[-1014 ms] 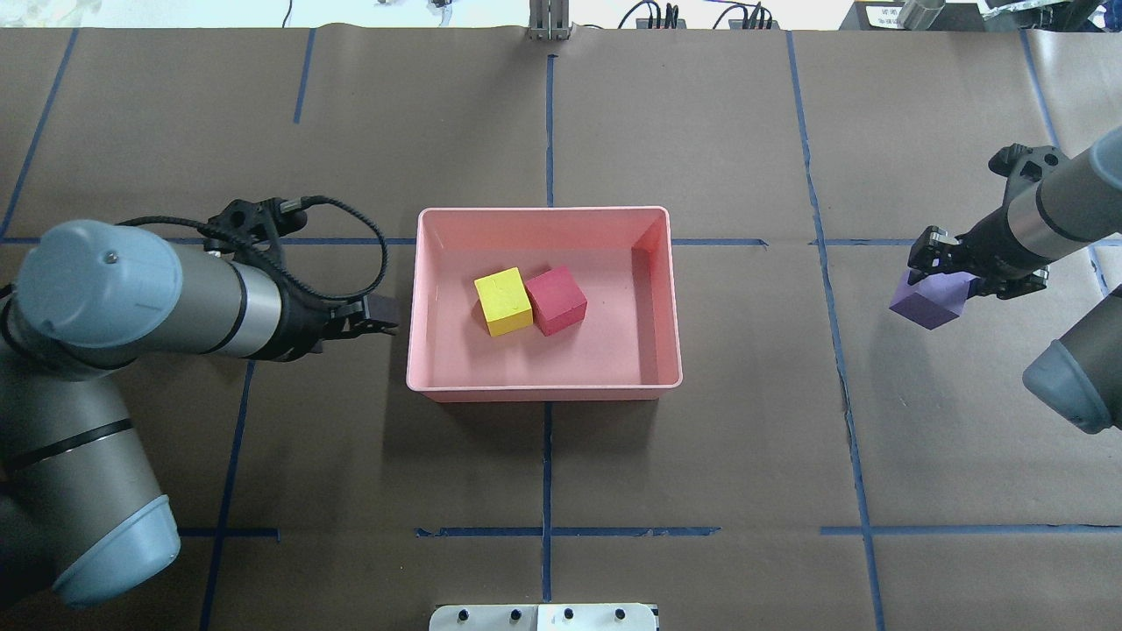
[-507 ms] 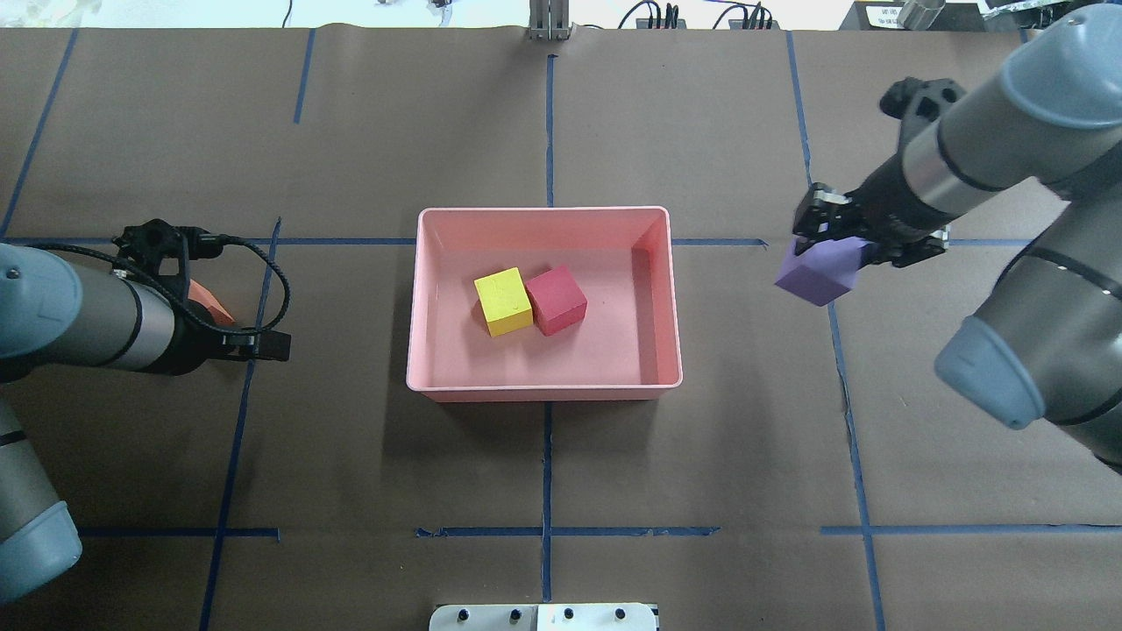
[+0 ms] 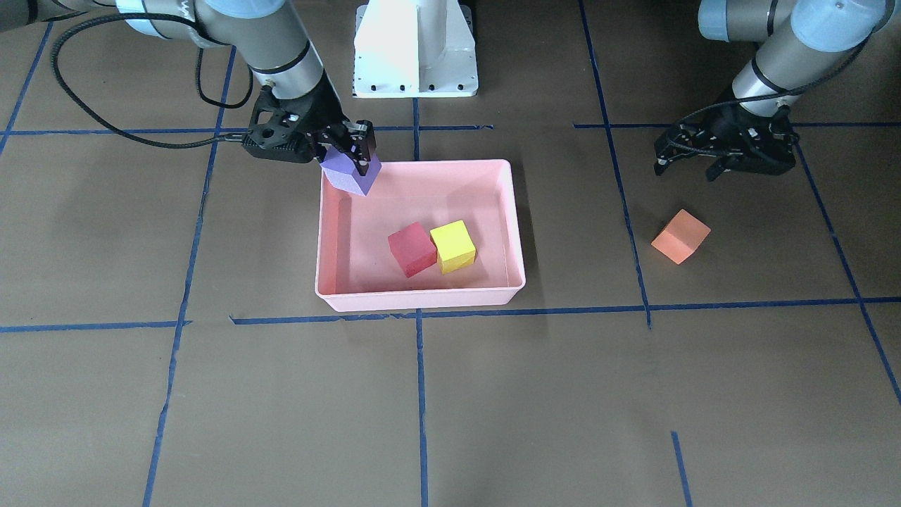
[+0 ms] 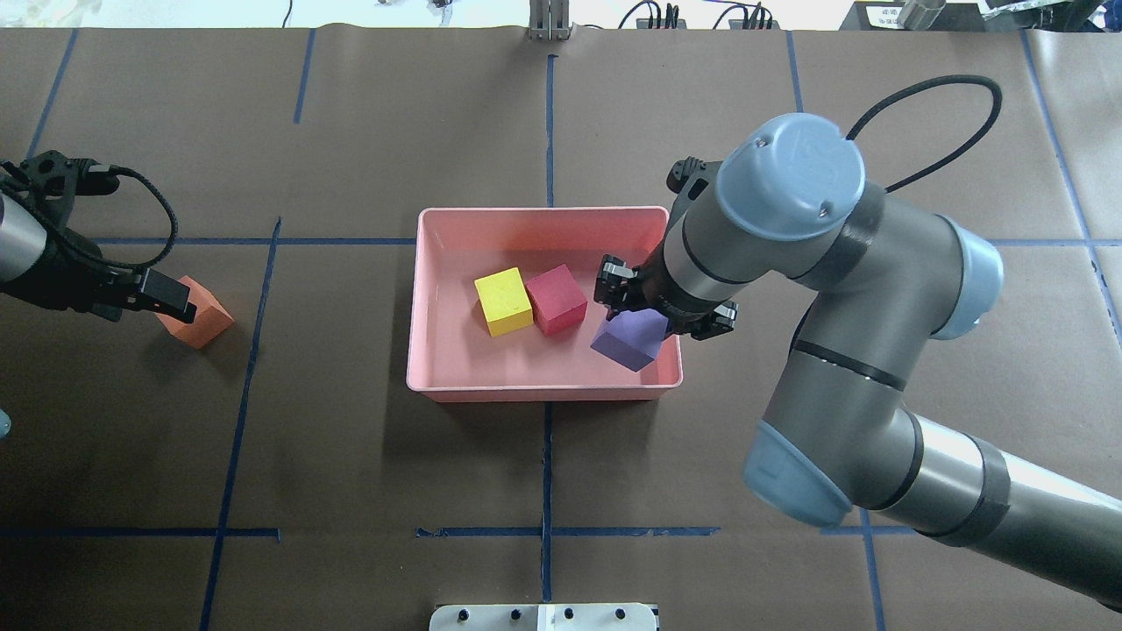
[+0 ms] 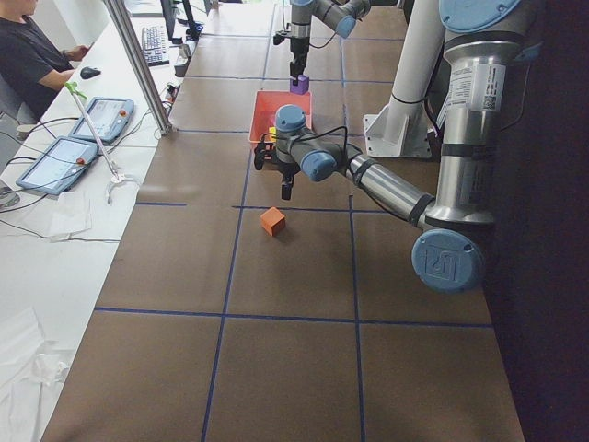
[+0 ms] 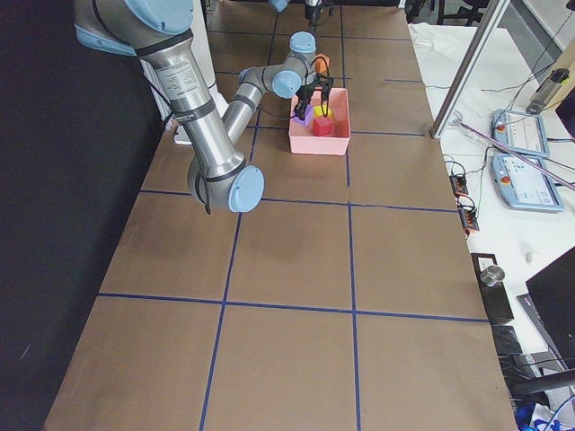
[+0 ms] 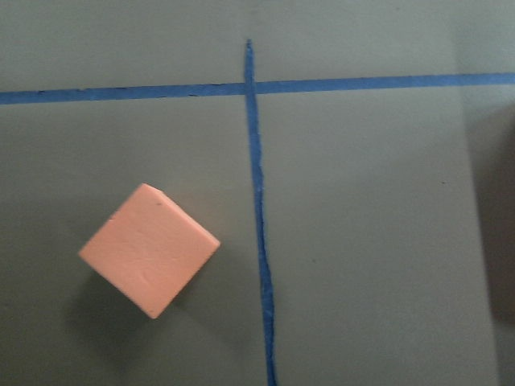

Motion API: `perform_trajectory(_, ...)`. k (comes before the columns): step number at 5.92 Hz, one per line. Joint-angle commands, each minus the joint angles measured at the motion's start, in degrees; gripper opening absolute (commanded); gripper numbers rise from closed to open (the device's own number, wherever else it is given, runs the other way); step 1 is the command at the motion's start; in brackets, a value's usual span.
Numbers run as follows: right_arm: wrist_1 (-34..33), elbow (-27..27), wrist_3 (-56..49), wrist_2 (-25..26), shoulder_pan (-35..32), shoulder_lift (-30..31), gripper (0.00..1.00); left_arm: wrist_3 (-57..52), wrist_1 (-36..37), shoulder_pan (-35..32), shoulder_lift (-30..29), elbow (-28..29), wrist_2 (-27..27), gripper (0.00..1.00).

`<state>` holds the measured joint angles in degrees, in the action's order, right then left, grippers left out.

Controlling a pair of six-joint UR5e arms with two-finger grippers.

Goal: Place blocks into pink bin with both arms
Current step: 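Carry the purple cube into the bin while the left gripper reaches the orange cube, then release the purple cube while the left gripper grasps the orange cube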

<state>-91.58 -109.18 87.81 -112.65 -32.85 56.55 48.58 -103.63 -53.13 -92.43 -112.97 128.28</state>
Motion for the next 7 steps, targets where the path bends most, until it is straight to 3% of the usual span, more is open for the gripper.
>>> perform_trajectory(1,0.2,3.8,0.3,3.0,2.3,-1.6,0.09,-0.9,2.6,-0.8,-3.1,4.1,-0.1,1.0)
perform_trajectory(2,0.2,6.0,0.0,3.2,2.3,-2.8,0.61,0.1,2.5,-0.8,-4.5,7.3,-0.1,1.0)
perform_trajectory(3,0.2,6.4,-0.1,3.2,2.3,-3.0,0.99,9.5,2.3,-0.7,-5.5,10.5,-0.1,1.0)
perform_trajectory(5,0.1,3.4,-0.7,3.1,1.3,-1.7,1.0,26.4,2.3,1.1,-6.3,11.7,-3.3,1.0)
perform_trajectory(7,-0.2,-5.5,-0.8,2.1,-1.6,5.0,1.0,37.1,2.3,2.7,-7.7,13.7,-6.9,1.0)
